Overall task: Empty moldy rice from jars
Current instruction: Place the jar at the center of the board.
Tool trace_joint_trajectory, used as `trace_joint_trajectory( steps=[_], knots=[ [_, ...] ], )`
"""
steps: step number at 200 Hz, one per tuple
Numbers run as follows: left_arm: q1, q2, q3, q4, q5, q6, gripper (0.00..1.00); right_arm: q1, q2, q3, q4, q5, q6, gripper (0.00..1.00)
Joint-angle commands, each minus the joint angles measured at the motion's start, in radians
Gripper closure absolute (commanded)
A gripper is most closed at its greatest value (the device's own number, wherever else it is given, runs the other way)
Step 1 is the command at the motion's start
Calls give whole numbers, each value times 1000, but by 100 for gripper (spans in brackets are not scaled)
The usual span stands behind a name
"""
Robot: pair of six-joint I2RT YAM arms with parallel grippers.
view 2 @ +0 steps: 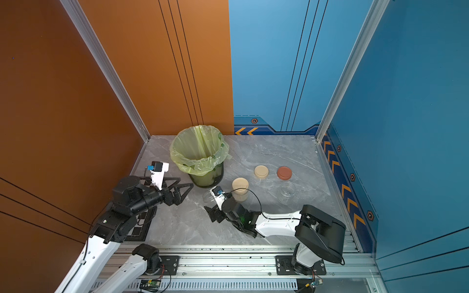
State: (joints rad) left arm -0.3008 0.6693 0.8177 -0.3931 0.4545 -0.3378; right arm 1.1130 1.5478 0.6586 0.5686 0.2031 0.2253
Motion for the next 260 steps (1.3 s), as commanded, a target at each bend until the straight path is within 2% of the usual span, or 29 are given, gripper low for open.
trace_joint_trajectory(
  steps=[1,56,138,154,169,214,231,249,260],
  knots=[
    [11,1,4,-39,22,11,2,12,28,12,170,13,-27,100],
    [11,-17,-18,-64,6,-6,2,14,158,-7,301,-7,-24,100],
    [13,-52,-12,-101,-9,-12,2,18,267,5,340,-17,-21,100],
    [13,-62,-17,-105,-11,-15,2,18,277,-6,340,-14,-14,94],
    [14,-69,-20,-105,-14,-17,2,19,283,-24,343,-7,-4,85],
    [13,-82,-31,-107,-15,-24,2,27,302,-88,375,16,6,75],
    [14,-84,-29,-110,-15,-24,2,35,302,-102,377,33,3,64],
    [12,-85,-29,-110,-15,-24,2,41,306,-119,384,46,4,61],
    [13,-85,-31,-110,-16,-24,2,44,309,-129,389,53,1,55]
  ],
)
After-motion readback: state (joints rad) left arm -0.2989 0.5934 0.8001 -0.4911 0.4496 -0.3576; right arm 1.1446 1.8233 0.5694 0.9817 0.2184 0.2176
